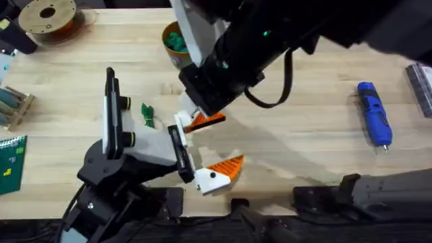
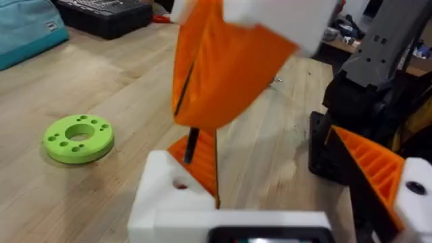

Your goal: Pick up the gripper from the table and insert it into the empty holder that is missing its gripper. Then pick up a screw, insert it into the mounting hole, and use the screwdriver to tighten it. Finally, clean up the table by picking up the vegetable and placing it into the bucket.

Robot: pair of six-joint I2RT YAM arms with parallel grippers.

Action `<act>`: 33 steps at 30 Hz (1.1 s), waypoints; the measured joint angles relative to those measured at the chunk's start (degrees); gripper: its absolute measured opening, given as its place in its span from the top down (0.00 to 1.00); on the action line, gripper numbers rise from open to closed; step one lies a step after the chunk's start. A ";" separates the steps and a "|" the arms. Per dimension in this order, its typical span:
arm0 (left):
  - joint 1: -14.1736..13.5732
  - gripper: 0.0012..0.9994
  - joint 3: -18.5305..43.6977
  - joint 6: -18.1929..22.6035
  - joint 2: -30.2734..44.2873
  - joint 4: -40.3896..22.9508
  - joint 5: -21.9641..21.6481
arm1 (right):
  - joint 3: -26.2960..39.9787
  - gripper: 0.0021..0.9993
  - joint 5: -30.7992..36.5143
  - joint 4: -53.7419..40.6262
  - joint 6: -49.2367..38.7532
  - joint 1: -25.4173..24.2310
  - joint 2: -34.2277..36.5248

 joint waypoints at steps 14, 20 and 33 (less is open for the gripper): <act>0.00 0.01 0.00 -0.01 0.00 0.00 0.00 | -0.11 1.00 0.00 0.19 0.17 0.23 0.64; 0.00 0.01 0.00 -0.01 0.00 0.02 0.00 | -0.11 1.00 -0.23 0.14 0.18 0.41 2.23; 0.00 0.01 0.00 -0.23 0.02 -0.04 -0.13 | -0.11 1.00 -0.20 0.70 0.17 0.60 2.96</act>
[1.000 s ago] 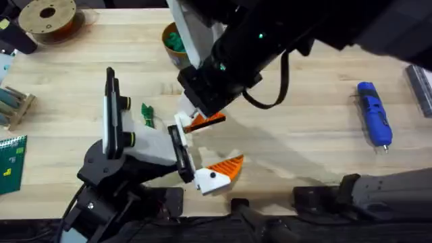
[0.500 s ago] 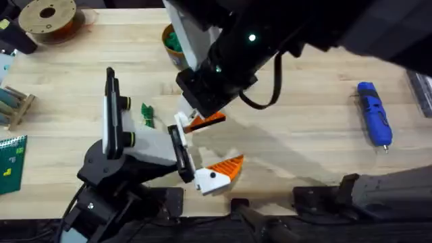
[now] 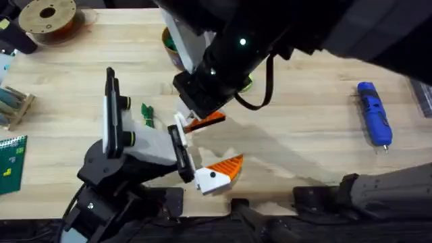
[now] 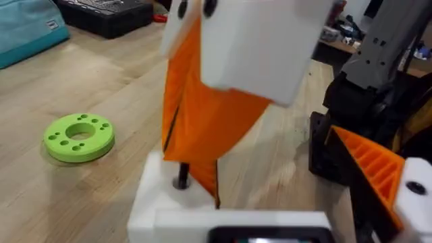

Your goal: Pick up the gripper from the table and insert it into the empty holder that is missing its gripper. Then pick up a screw, insert it into the mounting hole, and use the screwdriver to tighten it. Finally, clean up the table by picking up the vegetable and placing it into the bucket.

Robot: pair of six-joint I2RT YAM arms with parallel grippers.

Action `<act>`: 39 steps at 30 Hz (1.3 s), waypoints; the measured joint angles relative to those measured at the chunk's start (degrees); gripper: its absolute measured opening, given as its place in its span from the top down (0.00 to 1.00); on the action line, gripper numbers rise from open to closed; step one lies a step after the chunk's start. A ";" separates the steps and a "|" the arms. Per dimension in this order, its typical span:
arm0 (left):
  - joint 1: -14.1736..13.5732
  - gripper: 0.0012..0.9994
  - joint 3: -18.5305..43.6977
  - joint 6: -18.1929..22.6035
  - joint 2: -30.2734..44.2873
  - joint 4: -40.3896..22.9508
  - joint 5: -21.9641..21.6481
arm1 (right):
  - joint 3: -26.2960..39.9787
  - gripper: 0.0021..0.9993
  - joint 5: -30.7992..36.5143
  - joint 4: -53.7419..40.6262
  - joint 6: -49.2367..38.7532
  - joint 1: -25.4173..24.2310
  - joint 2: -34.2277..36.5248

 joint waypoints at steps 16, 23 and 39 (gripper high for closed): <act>0.00 0.01 0.00 0.20 -0.02 0.02 0.00 | 0.00 1.00 0.28 0.77 0.01 0.01 0.01; 0.00 0.01 0.00 0.22 -0.02 0.02 0.00 | 0.00 1.00 0.26 0.75 -0.01 -0.74 -0.61; 0.00 0.01 0.00 0.22 -0.02 0.02 0.00 | 0.61 1.00 0.42 -3.38 1.38 -2.44 -5.04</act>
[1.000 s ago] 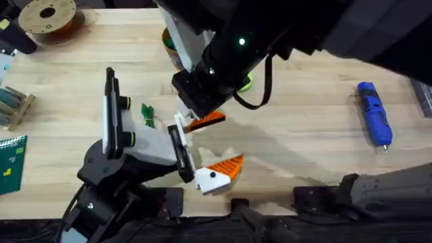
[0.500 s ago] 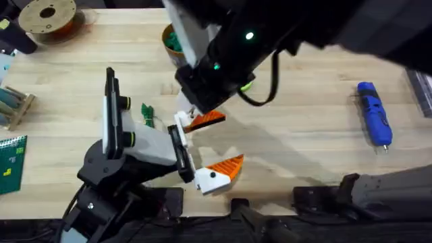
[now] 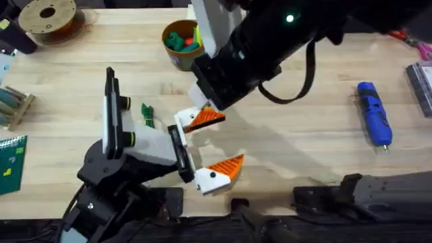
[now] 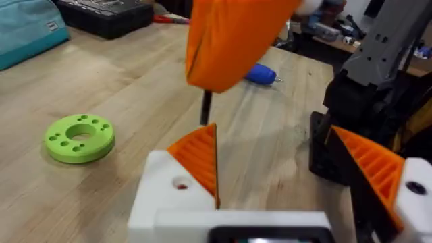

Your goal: Pick up the gripper from the table and insert it into the empty holder that is missing its gripper. Then pick up a screw, insert it into the mounting hole, and use the screwdriver to tighten it. Finally, clean up the table by picking up the vegetable and placing it into the bucket.

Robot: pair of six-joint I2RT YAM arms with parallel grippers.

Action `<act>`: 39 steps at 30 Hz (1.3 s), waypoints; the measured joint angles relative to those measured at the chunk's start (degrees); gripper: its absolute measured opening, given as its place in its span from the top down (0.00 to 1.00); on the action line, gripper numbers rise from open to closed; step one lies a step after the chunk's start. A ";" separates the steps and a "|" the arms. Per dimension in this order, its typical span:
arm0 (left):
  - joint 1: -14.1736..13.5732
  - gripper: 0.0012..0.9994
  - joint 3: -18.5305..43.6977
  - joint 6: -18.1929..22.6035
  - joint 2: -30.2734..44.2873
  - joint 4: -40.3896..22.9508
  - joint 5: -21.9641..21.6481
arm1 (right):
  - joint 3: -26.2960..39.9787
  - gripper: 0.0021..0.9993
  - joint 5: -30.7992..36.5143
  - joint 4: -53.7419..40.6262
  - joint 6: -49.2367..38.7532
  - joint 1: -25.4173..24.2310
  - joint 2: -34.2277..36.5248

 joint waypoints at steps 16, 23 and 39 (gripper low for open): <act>0.00 0.01 0.00 0.00 0.00 0.00 0.00 | 12.33 1.00 -0.01 -9.55 -1.06 -0.09 9.73; 0.00 0.01 0.00 0.00 0.00 0.00 0.00 | 14.49 1.00 0.04 -9.92 -4.94 1.29 11.20; 0.00 0.01 0.00 0.00 0.00 0.00 0.00 | 14.69 1.00 2.16 -10.02 -7.95 2.67 12.77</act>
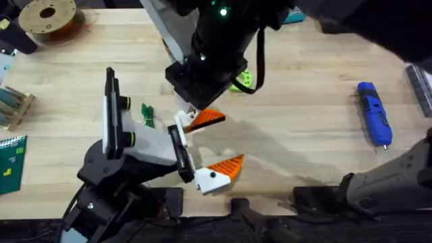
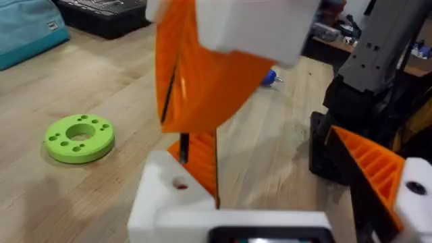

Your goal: Pick up the gripper from the table and insert it into the empty holder that is missing its gripper. Then pick up a screw, insert it into the mounting hole, and use the screwdriver to tighten it. Finally, clean up the table by picking up the vegetable and placing it into the bucket.

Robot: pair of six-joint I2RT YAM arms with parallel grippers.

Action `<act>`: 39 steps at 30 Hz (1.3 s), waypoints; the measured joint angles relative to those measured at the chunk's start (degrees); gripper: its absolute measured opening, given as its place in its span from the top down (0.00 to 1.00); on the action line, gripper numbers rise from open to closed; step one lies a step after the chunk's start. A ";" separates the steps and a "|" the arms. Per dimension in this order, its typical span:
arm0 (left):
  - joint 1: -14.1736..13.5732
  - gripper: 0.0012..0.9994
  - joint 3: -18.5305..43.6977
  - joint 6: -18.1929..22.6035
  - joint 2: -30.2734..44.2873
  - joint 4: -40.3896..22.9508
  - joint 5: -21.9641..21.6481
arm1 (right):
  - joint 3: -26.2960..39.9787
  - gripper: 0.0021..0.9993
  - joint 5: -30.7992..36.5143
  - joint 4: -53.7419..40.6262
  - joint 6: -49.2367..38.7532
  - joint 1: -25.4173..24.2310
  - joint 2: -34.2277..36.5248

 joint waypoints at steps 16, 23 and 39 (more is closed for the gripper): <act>0.00 0.01 0.00 0.00 0.00 0.00 0.00 | 0.13 1.00 -1.88 -0.07 -1.92 0.00 1.40; 0.00 0.01 0.00 0.00 0.00 0.00 0.00 | 0.13 1.00 -1.92 -0.07 -2.32 0.00 1.42; 0.00 0.01 0.00 -0.37 0.06 -0.09 0.13 | 0.24 1.00 -1.90 0.12 -2.95 0.20 2.86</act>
